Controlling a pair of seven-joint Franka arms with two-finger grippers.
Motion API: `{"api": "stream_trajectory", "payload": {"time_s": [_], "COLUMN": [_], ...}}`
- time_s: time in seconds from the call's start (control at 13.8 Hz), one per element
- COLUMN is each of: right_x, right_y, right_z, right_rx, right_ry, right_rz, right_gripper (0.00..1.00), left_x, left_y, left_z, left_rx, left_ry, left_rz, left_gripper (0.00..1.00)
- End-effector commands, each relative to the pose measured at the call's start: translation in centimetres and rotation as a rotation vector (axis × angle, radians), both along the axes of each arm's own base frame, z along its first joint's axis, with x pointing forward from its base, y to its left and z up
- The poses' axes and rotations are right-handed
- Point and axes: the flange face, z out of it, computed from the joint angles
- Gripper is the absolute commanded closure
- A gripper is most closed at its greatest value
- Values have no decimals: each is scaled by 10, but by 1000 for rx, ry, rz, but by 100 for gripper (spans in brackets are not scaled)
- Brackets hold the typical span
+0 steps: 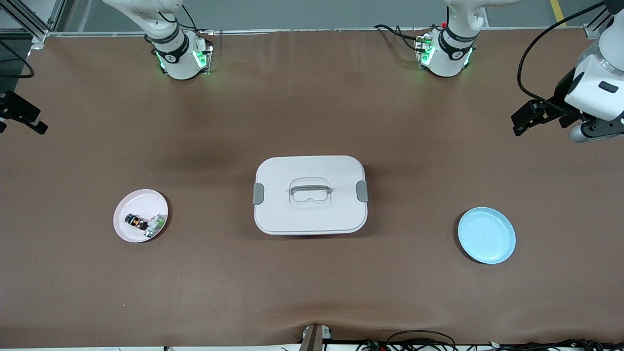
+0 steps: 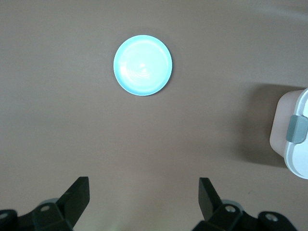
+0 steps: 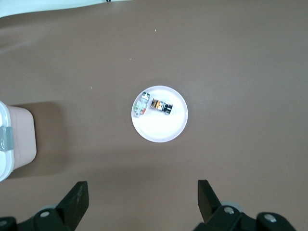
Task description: Transfer orange switch to right arm and place
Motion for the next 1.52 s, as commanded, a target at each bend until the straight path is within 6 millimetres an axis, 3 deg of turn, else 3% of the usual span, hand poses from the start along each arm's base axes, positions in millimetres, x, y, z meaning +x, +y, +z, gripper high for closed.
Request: {"api": "stream_trajectory", "payload": {"time_s": [0.0, 0.51, 0.72, 1.16, 1.45], "right_x": [11, 15, 16, 16, 9], "right_y": [-2, -5, 3, -5, -2], "right_z": [0, -10, -10, -11, -15], "right_rx": [-17, -27, -48, -49, -46], "right_ry": [13, 35, 37, 38, 44], "right_rz": [-12, -12, 6, -1, 11], "right_gripper": [0, 0, 0, 0, 0], "left_x": [-7, -8, -9, -9, -10], "left_y": [-2, -4, -6, 0, 0], "left_z": [7, 10, 10, 8, 8], "left_rx": [0, -11, -12, -85, -71], "left_ry": [-13, -7, 1, 23, 24], "left_rz": [-20, -111, -133, -190, -185], "left_gripper": [0, 0, 0, 0, 0]}}
